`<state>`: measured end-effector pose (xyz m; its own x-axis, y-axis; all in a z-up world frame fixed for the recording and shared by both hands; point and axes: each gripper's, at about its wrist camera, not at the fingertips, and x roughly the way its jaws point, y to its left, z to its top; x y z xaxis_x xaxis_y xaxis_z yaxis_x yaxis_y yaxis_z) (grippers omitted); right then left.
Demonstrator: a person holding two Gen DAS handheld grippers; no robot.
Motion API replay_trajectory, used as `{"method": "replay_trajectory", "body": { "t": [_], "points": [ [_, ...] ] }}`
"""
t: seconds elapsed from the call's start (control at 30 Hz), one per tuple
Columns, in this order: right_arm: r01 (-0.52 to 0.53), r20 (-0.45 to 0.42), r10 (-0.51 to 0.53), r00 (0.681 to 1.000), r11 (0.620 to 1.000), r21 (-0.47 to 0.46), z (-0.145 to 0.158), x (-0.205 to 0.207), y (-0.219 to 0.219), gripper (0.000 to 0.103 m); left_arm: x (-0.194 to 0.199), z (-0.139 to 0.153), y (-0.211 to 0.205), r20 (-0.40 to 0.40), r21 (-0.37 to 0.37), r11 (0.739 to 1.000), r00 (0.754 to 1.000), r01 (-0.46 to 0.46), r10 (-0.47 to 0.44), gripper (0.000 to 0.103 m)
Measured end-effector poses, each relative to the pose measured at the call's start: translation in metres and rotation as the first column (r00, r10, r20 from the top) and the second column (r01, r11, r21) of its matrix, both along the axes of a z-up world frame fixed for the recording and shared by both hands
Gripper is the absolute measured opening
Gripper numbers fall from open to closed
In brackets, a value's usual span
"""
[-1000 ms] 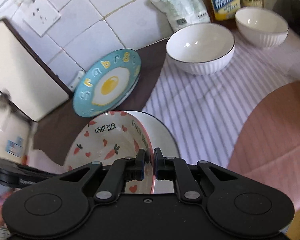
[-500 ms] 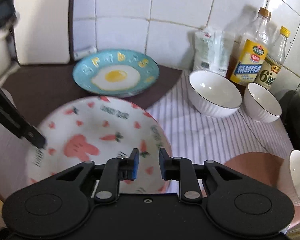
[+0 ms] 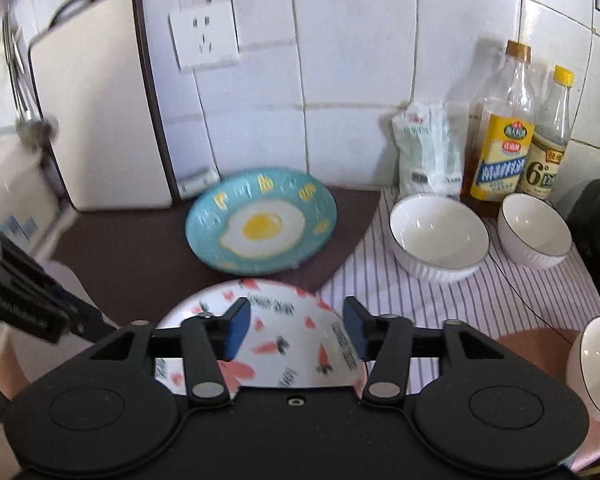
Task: Organize plates and bowls
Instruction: 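Lower the bunny plate onto the sun plate and open both tools, then grasp the blue egg plate rim with the left tool while the right tool grips it too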
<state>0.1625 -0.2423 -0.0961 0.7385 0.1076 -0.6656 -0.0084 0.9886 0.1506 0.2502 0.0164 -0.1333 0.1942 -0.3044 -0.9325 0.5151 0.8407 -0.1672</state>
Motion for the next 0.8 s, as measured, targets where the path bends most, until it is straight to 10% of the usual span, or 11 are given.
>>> {"method": "replay_trajectory", "body": {
  "t": [0.43,0.8],
  "points": [
    [-0.117,0.07,0.112,0.991,0.99,0.079,0.046,0.029,0.004,0.088,0.038,0.044,0.035,0.107,-0.014,0.995,0.989,-0.1,0.1,0.049],
    [-0.045,0.125,0.021,0.992,0.98,0.194,0.015,0.086,-0.001,0.099,0.096,0.028,0.035,0.192,-0.048,0.988,0.969,-0.148,0.154,0.083]
  ]
}}
